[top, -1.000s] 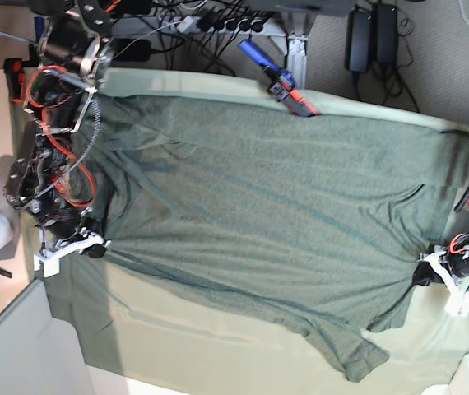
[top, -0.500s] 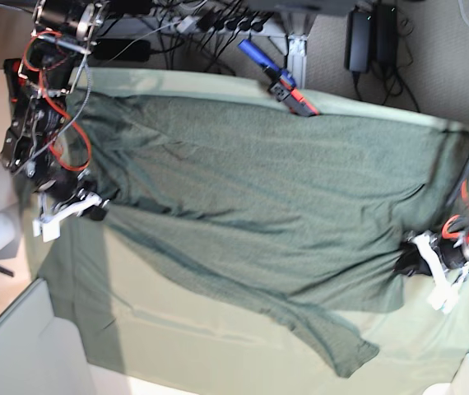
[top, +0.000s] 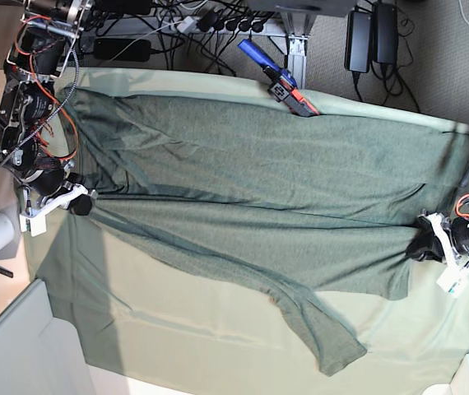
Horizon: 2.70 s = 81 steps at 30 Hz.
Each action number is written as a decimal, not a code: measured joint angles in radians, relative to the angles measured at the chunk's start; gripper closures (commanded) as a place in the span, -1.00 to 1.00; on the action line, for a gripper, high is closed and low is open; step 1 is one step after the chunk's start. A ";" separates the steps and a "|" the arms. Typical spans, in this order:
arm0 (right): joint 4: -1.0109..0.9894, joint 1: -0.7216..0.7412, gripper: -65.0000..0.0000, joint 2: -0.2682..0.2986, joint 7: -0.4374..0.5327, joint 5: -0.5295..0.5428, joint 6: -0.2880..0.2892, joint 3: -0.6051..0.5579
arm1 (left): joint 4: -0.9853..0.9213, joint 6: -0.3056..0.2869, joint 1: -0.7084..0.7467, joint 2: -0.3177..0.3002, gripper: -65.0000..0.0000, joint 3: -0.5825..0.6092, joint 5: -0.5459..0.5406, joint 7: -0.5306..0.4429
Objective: Fold the T-shirt properly
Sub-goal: 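Pull the grasped side edges toward the robot with both grippers, then release the side edges and move both grippers toward the shirt's hem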
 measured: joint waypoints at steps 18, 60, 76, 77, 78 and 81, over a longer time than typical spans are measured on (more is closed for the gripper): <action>0.000 -0.053 1.00 0.021 -0.001 -0.017 0.000 0.000 | 0.081 0.000 0.064 0.000 1.00 0.000 -0.001 0.019; -0.111 0.156 -0.23 -0.264 0.219 -0.302 0.000 -0.194 | -0.063 -0.002 -0.136 0.092 -0.18 0.056 0.092 -0.237; -0.111 0.158 -0.23 -0.261 0.140 -0.295 0.000 -0.174 | -0.763 0.324 -0.446 0.366 -0.18 0.079 0.131 -0.439; -0.111 0.158 -0.23 -0.261 0.141 -0.290 0.000 -0.166 | -0.763 0.324 -0.448 0.380 -0.18 0.069 0.132 -0.433; -0.111 0.158 -0.23 -0.261 0.141 -0.288 0.000 -0.158 | -0.763 0.326 -0.450 0.394 -0.18 0.059 0.134 -0.426; -0.111 0.158 -0.23 -0.261 0.142 -0.275 0.000 -0.151 | -0.763 0.327 -0.452 0.427 -0.18 0.041 0.133 -0.418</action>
